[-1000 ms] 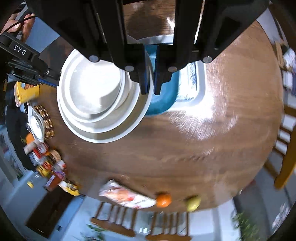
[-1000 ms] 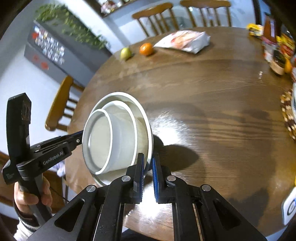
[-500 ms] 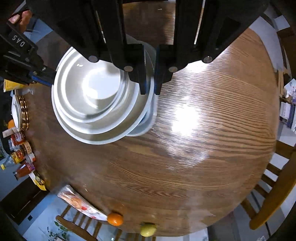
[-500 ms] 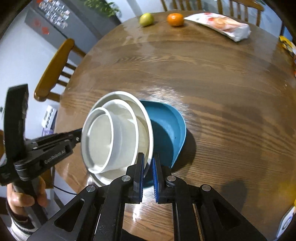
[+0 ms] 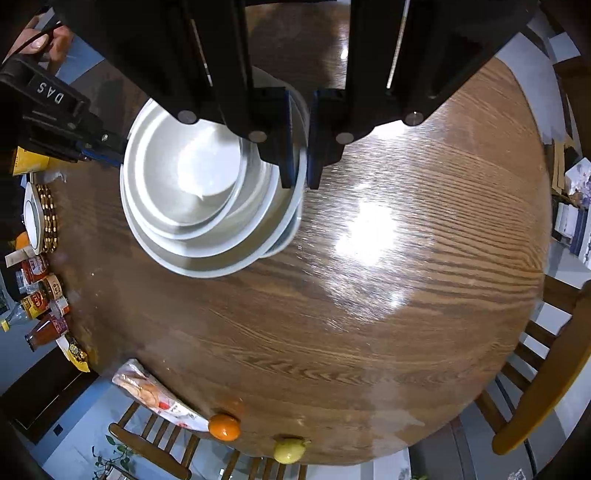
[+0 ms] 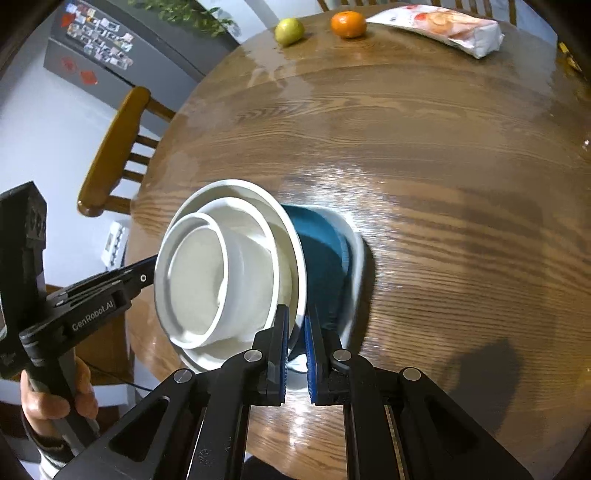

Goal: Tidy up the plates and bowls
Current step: 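Open both tools and release the stack on the teal dish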

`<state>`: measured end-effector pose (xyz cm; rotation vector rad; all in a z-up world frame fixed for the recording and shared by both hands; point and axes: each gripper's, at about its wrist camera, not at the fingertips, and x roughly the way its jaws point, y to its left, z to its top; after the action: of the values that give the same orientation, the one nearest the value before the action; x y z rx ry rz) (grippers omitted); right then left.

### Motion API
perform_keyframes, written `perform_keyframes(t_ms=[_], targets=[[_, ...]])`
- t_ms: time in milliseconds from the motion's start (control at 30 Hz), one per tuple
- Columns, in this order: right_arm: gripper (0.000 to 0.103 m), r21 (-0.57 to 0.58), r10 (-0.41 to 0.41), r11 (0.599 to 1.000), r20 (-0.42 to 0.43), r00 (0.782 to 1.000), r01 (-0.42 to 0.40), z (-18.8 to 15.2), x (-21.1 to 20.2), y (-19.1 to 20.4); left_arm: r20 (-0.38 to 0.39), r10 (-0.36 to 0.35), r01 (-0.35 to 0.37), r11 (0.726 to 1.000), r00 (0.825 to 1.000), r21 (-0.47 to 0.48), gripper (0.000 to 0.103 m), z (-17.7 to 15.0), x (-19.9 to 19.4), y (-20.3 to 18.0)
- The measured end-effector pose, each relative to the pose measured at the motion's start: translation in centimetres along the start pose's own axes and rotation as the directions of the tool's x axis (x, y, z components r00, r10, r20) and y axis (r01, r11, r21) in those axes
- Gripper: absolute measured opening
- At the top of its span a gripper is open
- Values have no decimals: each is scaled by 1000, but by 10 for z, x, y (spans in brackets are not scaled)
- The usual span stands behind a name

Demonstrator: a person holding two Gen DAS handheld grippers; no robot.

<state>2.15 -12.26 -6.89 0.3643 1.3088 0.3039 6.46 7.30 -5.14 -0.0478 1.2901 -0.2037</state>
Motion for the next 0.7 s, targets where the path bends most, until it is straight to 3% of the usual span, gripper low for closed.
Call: perform_keyframes(t_ms=[167, 267, 333, 400, 467, 567, 700], targets=[[11, 15, -38, 999, 61, 997, 37, 8, -6, -6, 47, 18, -18, 1000, 999, 13, 2, 6, 6, -13], [11, 2, -73, 997, 73, 995, 73, 9, -6, -5, 97, 61, -64, 997, 993, 35, 9, 6, 2, -20], [11, -2, -95, 995, 99, 991, 96, 8, -13, -6, 143, 90, -97, 995, 986, 38, 22, 4, -4, -21], [13, -17, -116, 993, 154, 981, 120, 8, -27, -4, 197, 114, -124, 991, 974, 40, 70, 2, -13, -22], [29, -37, -103, 993, 195, 976, 112, 7, -40, 0, 253, 124, -141, 989, 960, 51, 80, -1, -25, -25], [54, -86, -111, 987, 251, 962, 137, -5, -58, 8, 323, 140, -170, 983, 936, 66, 85, -11, -44, -33], [56, -132, -97, 982, 255, 962, 134, -25, -64, 12, 388, 169, -215, 973, 906, 79, 102, -31, -63, -44]])
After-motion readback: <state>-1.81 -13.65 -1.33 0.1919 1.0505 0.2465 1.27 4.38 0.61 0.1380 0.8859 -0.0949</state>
